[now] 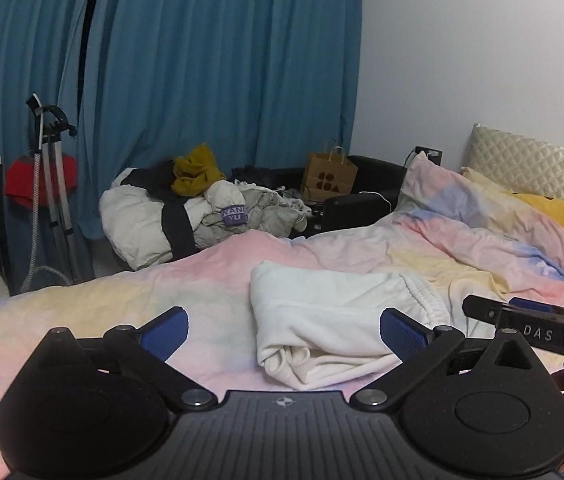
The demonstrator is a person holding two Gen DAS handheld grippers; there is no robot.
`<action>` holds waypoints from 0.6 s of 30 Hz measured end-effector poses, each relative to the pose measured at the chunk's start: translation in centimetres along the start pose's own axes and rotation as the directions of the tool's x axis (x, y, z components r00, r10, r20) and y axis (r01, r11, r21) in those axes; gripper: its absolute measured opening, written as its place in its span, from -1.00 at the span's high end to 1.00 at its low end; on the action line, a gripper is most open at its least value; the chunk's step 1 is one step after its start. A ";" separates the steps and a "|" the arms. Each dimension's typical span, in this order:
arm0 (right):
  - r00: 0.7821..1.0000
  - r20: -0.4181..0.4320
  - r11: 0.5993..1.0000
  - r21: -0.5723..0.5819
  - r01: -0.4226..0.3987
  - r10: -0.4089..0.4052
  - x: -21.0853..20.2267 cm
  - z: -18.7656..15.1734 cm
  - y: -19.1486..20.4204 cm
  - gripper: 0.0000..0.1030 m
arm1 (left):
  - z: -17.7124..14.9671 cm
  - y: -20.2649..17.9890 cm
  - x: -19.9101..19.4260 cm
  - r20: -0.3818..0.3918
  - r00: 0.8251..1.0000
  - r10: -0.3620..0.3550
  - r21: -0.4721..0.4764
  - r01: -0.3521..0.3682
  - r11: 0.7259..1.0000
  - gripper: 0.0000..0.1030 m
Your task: Fold clothes
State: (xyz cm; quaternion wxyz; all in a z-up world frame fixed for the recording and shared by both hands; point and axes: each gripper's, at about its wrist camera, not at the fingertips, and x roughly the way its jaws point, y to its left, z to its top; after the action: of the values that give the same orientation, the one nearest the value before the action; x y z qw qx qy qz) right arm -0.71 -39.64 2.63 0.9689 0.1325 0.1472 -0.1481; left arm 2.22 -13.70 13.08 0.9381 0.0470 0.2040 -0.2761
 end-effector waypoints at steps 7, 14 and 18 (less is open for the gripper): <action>0.999 -0.005 0.998 -0.044 0.042 -0.043 0.3 -2.0 2.0 -1.00 | -3.3 1.4 -0.2 -0.018 1.000 0.014 -0.028 -0.015 1.000 -1.00; 0.996 -0.005 0.992 -0.099 0.083 -0.084 2.3 -3.5 3.4 -1.00 | -4.9 3.4 1.1 -0.059 0.998 0.031 -0.060 -0.034 0.998 -1.00; 0.996 -0.014 0.990 -0.113 0.089 -0.091 2.8 -3.9 3.7 -1.00 | -5.1 3.6 1.7 -0.065 0.997 0.034 -0.055 -0.037 0.998 -1.00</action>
State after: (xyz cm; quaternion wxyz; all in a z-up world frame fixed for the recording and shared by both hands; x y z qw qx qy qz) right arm 2.14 -35.78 -1.07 0.9658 0.0722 0.1702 -0.1820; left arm 3.61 -10.51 7.69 0.9367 0.0330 0.2409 -0.2519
